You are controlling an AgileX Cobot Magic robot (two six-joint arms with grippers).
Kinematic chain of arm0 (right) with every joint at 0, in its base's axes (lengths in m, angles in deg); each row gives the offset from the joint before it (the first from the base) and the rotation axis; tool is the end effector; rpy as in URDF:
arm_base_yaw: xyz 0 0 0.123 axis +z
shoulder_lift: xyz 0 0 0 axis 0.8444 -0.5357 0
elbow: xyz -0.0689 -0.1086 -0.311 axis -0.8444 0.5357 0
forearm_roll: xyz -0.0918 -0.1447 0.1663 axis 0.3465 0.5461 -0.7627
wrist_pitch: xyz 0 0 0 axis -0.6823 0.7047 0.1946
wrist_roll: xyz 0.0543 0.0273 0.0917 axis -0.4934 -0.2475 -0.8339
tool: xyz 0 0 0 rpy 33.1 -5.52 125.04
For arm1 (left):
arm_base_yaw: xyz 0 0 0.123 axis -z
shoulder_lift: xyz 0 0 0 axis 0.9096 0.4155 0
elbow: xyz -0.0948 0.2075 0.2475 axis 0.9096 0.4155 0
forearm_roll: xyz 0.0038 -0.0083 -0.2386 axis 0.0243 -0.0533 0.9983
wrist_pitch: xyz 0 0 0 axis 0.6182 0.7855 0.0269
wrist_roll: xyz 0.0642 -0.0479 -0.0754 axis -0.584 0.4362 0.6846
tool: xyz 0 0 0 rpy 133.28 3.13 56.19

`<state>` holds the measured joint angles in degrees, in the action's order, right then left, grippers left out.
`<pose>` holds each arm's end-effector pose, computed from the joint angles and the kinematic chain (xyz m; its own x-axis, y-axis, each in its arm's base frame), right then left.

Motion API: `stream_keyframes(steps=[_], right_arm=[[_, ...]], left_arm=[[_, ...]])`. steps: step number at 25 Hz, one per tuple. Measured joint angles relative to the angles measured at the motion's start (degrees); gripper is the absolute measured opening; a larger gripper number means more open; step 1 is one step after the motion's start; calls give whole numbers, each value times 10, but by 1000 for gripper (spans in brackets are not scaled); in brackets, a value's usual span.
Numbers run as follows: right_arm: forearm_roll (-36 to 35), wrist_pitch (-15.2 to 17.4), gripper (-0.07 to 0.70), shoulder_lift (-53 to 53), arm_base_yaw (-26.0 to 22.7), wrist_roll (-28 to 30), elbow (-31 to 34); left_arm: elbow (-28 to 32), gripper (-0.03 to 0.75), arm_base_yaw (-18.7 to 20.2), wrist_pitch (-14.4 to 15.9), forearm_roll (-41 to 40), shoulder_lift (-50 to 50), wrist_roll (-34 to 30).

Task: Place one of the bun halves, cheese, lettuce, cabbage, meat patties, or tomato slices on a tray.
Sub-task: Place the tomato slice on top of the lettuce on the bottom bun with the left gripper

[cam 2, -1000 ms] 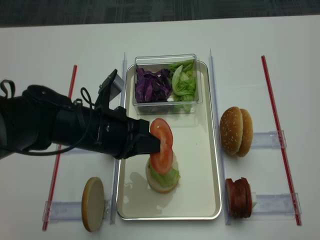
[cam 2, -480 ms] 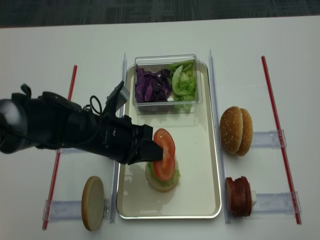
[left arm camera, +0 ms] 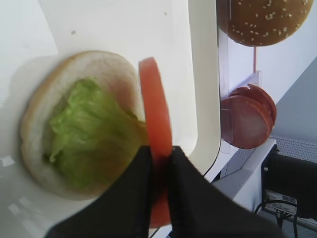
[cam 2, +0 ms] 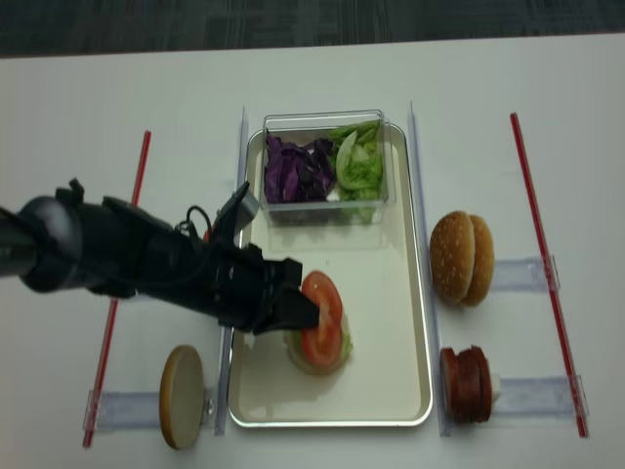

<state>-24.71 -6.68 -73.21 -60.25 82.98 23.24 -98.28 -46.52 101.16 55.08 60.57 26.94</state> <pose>-0.0552 0.0150 0.2531 -0.4996 0.0158 -0.8661 -0.0553 0.9972 0.0501 0.2427 -0.1734 0.1971 -0.9858 0.0960 -0.1381 0.1682 0.5657 -0.8073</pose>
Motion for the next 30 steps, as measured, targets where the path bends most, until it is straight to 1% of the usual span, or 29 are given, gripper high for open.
stream_keyframes(steps=[9, 15, 17, 19, 22, 24, 26, 30], right_arm=[[0, -1, 501, 0, 0, 0, 0], [0, -1, 501, 0, 0, 0, 0], [0, -1, 501, 0, 0, 0, 0], [0, -1, 501, 0, 0, 0, 0], [0, -1, 501, 0, 0, 0, 0], [0, -1, 501, 0, 0, 0, 0], [0, -1, 501, 0, 0, 0, 0], [0, -1, 501, 0, 0, 0, 0]], left_arm=[[0, 51, 0, -2, 27, 33, -13], [0, 57, 0, -4, 28, 38, -15], [0, 99, 0, -5, 28, 38, -16], [0, 186, 0, -5, 28, 38, -16], [0, 347, 0, -5, 28, 38, -16], [0, 412, 0, -2, 28, 38, -16], [0, 442, 0, 2, 28, 38, -16], [-1, 458, 0, 8, 27, 38, -15]])
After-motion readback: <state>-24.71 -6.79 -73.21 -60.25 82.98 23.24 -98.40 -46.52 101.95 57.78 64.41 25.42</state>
